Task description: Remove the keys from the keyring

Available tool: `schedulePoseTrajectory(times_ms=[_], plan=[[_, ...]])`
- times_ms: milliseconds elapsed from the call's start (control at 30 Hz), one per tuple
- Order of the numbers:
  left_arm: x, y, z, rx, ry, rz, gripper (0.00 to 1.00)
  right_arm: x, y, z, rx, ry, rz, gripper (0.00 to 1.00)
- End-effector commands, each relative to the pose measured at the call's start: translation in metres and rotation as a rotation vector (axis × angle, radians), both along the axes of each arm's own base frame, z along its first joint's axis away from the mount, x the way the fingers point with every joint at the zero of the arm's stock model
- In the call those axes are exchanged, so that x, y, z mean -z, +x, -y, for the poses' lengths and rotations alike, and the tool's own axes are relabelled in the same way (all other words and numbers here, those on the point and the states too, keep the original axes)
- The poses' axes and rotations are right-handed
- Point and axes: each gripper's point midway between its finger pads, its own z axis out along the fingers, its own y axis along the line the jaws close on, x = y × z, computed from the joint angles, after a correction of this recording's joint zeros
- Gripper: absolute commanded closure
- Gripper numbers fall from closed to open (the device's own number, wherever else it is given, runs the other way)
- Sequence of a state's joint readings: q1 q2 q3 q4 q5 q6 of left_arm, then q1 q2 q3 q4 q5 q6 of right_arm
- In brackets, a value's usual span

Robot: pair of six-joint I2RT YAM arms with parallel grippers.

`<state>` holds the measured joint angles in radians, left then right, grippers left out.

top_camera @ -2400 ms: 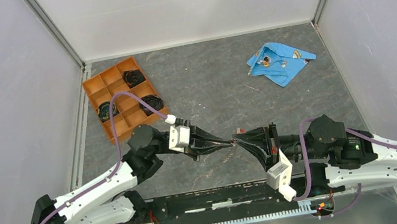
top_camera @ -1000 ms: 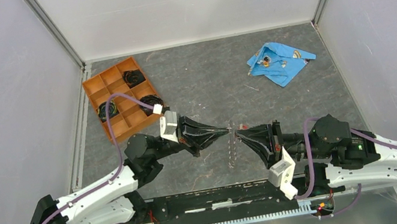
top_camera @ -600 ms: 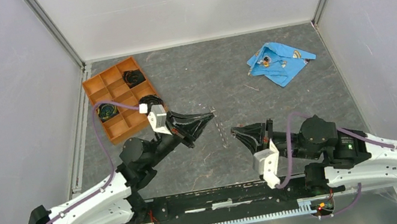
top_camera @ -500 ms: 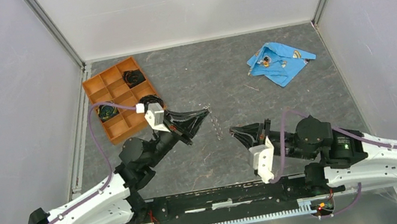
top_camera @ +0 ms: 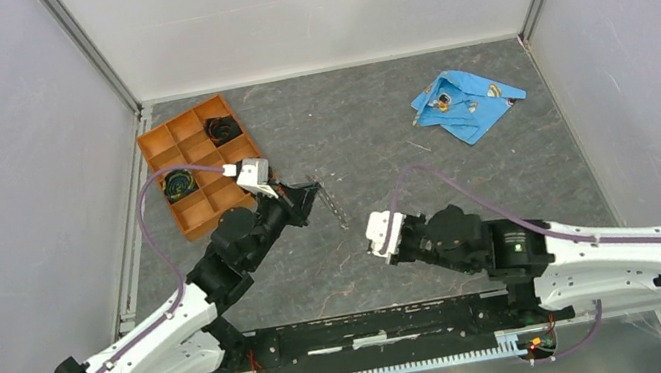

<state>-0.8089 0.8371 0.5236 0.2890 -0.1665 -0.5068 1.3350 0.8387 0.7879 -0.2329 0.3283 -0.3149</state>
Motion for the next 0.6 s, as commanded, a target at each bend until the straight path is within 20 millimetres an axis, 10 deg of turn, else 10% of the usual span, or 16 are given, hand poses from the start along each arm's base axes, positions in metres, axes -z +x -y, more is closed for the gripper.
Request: schedulePoseTrajectory(times_ms=[0,567], plan=[[-0.003,0.005,-0.010,-0.045,-0.047,-0.048,0.98,0.034,0.020,0.005,0.210,0.061,-0.138,0.99],[0.020,0.013,-0.019,-0.075,0.008,-0.131,0.98,0.171,0.118,0.068,0.642,0.132,-0.512,1.00]])
